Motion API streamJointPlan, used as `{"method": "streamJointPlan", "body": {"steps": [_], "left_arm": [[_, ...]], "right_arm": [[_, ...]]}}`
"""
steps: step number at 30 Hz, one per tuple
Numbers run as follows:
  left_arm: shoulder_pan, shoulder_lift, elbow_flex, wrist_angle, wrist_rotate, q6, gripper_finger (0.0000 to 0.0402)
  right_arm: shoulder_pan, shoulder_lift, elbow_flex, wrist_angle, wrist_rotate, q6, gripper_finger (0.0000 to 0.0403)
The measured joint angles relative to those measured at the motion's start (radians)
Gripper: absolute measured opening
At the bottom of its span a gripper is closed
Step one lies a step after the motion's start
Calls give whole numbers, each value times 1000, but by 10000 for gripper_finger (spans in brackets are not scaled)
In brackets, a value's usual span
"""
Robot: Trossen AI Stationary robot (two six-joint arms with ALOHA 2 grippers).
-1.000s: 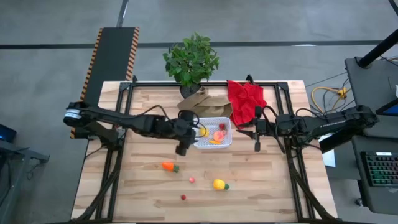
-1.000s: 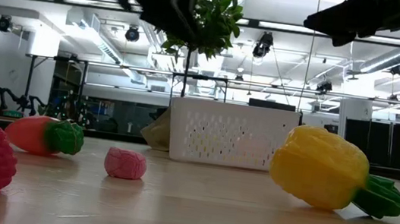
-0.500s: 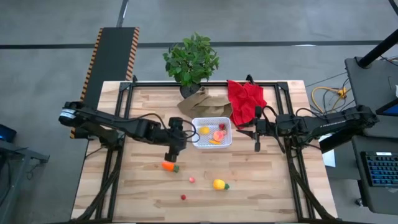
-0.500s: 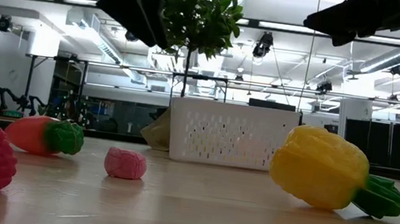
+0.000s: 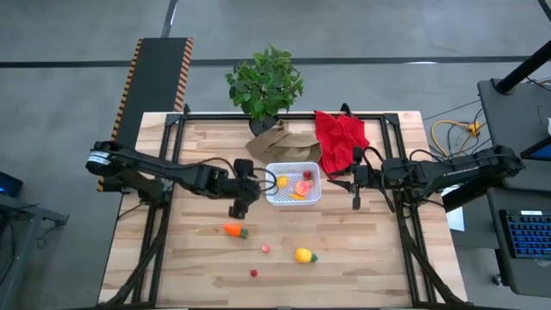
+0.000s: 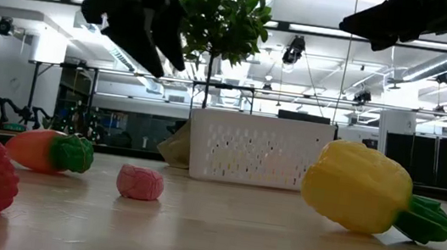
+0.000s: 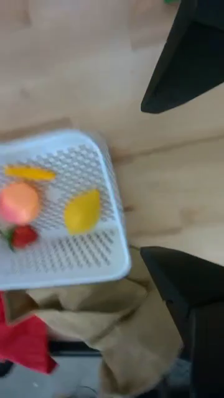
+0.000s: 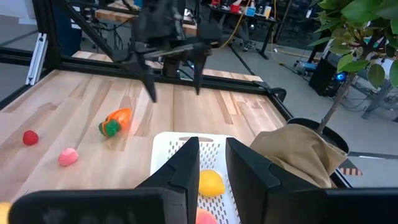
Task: Pick and placing Produce into tupperware
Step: Put the carrot into the bin
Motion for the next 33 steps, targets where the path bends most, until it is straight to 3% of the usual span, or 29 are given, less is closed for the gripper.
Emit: {"method": "streamJointPlan", "body": {"steps": [16,26,33], "left_arm": [[-189,21,-1,-70,42,-279,363],[-230,112,-3,-231,190,-466,363],[-236,174,-3,-216,236,-490,363]], "right_arm": [[0,0,0,7,0,0,70],[0,0,0,10,0,0,70],[0,0,0,10,0,0,70]]}}
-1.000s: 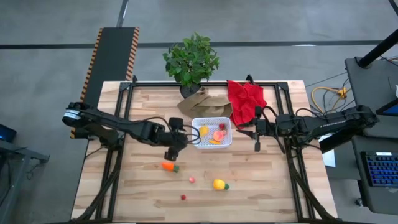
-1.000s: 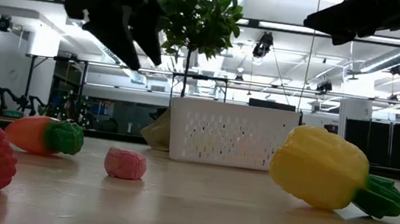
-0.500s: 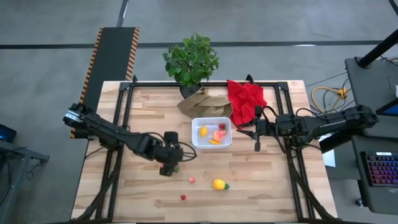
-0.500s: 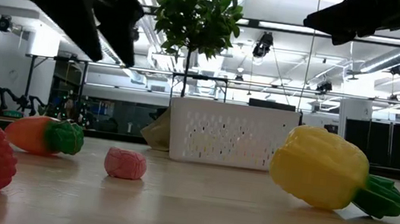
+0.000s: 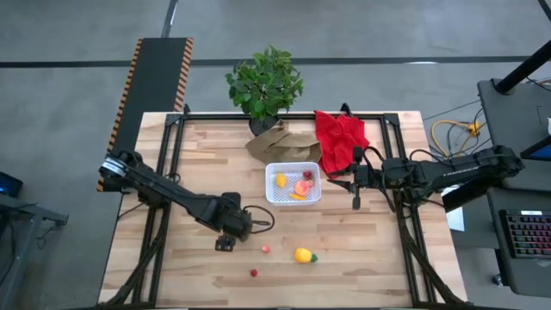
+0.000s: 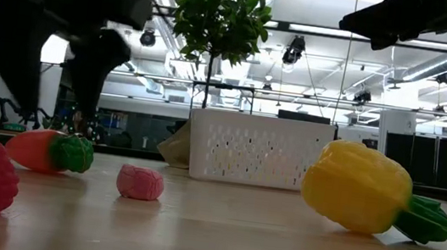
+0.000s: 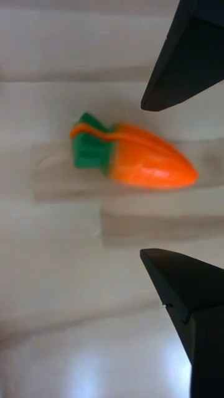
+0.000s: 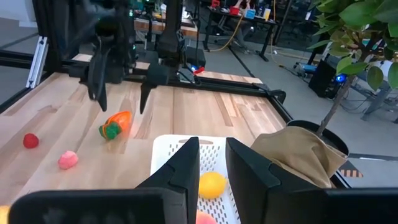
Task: Pick and placing Produce into tupperware
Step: Put the carrot into the bin
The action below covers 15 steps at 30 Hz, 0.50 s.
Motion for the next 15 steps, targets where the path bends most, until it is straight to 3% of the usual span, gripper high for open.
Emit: {"method": "streamJointPlan", "body": {"steps": [15], "left_arm": [[-12,139,-1,24,43,-20,363]], "right_arm": [[0,0,0,0,0,0,70]]}}
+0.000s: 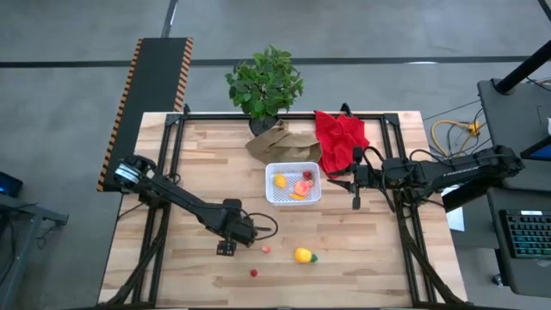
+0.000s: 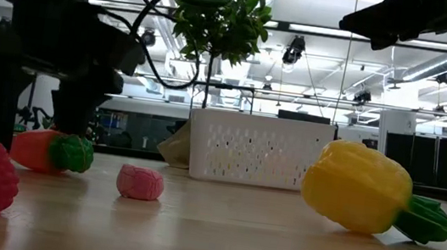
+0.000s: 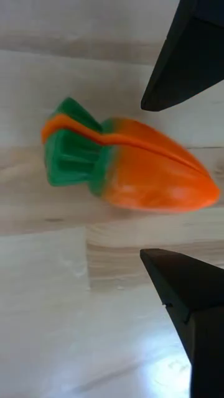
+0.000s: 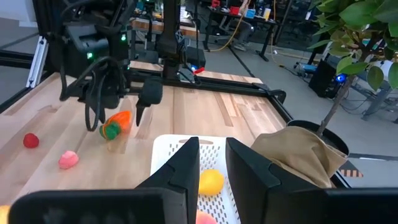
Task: Pick and placing Produce into tupperware
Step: Put the carrot into the bin
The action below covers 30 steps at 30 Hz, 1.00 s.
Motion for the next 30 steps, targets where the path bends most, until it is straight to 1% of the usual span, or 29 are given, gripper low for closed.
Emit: {"method": "streamJointPlan", "body": {"steps": [3,6,10,16,20,25,30], "left_arm": [[0,9,-1,24,8,21,363],[0,9,-1,37,14,24,353],[0,11,-2,37,32,31,320],[0,15,-3,45,35,45,259],[0,15,-3,44,35,50,227],[0,15,-2,43,35,50,198],[0,11,10,15,35,70,183]], "right_arm": [[0,0,0,0,0,0,70],[0,0,0,1,0,0,70],[0,0,0,2,0,0,70],[0,0,0,5,0,0,70],[0,0,0,13,0,0,70],[0,0,0,12,0,-1,70],[0,0,0,26,0,-8,70]]}}
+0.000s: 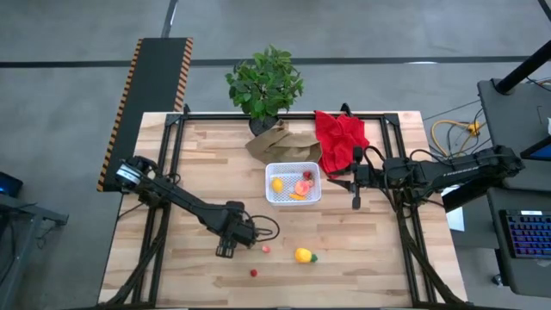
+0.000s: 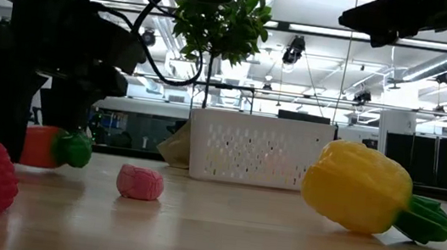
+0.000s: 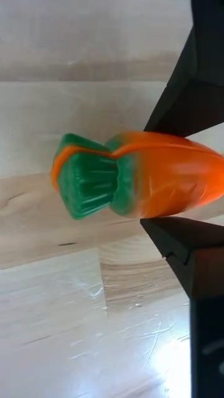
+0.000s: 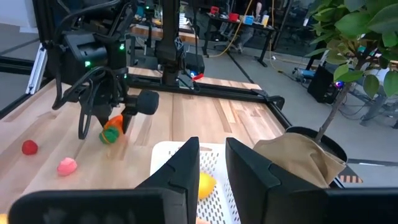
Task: Pick and placing Produce into tupperware
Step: Put the carrot into the bin
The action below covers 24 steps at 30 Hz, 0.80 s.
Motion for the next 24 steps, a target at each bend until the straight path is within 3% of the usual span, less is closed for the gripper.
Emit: {"method": "streamJointPlan", "body": {"steps": [13,24], "left_arm": [[0,-59,48,-25,-10,-3,177],[20,-71,118,-25,-112,33,177]], "right_arm": [[0,0,0,12,0,-3,70],[0,0,0,15,0,-7,70]]}}
